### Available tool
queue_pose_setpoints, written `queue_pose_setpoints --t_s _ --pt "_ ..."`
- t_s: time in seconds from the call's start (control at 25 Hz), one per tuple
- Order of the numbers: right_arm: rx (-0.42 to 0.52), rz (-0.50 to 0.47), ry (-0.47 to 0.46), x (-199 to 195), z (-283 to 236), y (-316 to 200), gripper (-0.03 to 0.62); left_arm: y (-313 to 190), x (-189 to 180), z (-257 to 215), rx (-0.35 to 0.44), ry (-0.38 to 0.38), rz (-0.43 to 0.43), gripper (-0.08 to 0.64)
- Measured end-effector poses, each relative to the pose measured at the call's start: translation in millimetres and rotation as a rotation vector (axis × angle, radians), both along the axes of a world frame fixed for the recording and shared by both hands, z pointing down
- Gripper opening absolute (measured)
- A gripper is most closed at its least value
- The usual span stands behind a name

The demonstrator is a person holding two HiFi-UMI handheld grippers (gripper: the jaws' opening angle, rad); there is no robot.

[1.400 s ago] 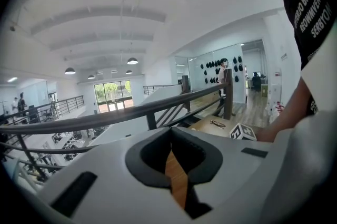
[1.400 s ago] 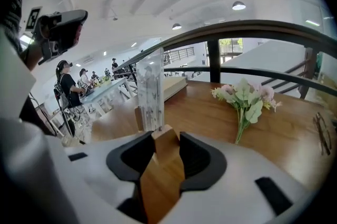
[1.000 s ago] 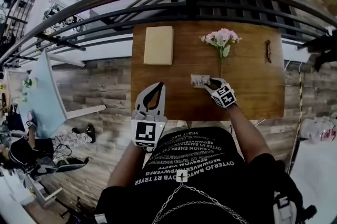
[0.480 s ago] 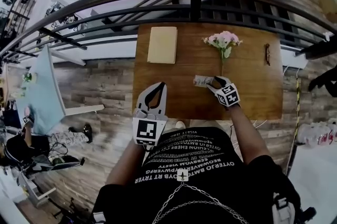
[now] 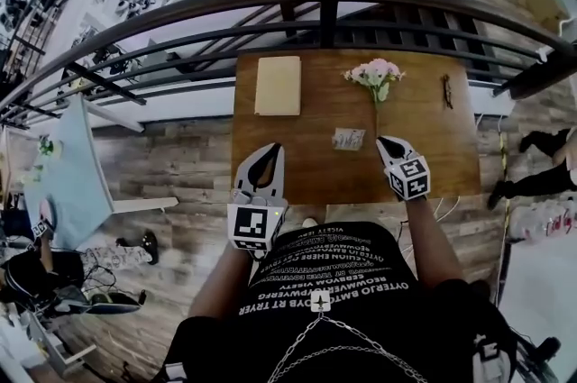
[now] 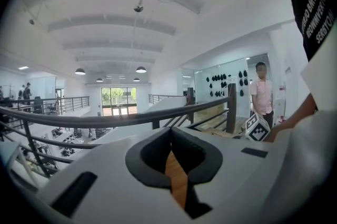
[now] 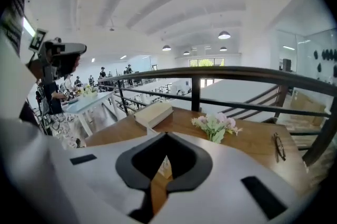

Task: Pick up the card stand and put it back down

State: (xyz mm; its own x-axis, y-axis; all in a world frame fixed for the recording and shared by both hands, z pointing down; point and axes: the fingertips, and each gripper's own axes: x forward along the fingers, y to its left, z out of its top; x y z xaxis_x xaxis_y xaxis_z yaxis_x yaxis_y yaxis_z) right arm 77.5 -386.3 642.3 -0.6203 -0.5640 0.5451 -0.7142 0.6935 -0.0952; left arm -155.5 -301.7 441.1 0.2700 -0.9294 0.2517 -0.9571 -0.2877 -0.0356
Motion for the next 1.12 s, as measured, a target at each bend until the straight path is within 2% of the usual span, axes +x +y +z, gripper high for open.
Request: queue_pose_setpoints --t_s 0.24,0.44,0.52,0.76,1.12 --pt "0.154 0.012 -0.064 -9.5 -91.6 31.7 0.014 21.5 1.1 -6.1 0.021 0.010 0.043 0.028" --pt "0.243 0.019 -0.095 -13.6 -144.5 54.6 0.014 36.9 0.8 -12.1 0.054 -0.088 0.051 0.028" --pt "0.267 0.023 -0.095 -12.3 -159.0 61.9 0.014 43.0 5.4 -13.8 0.065 -0.086 0.072 0.028" --pt "0.313 0.010 -0.080 -17.0 -185.0 83.7 0.014 53.8 12.0 -7.6 0.067 -0.049 0.112 0.028" --pt "0.305 0.050 -0.081 25.2 -195.6 63.8 0.014 23.1 49.5 -8.0 0.055 -0.035 0.125 0.028"
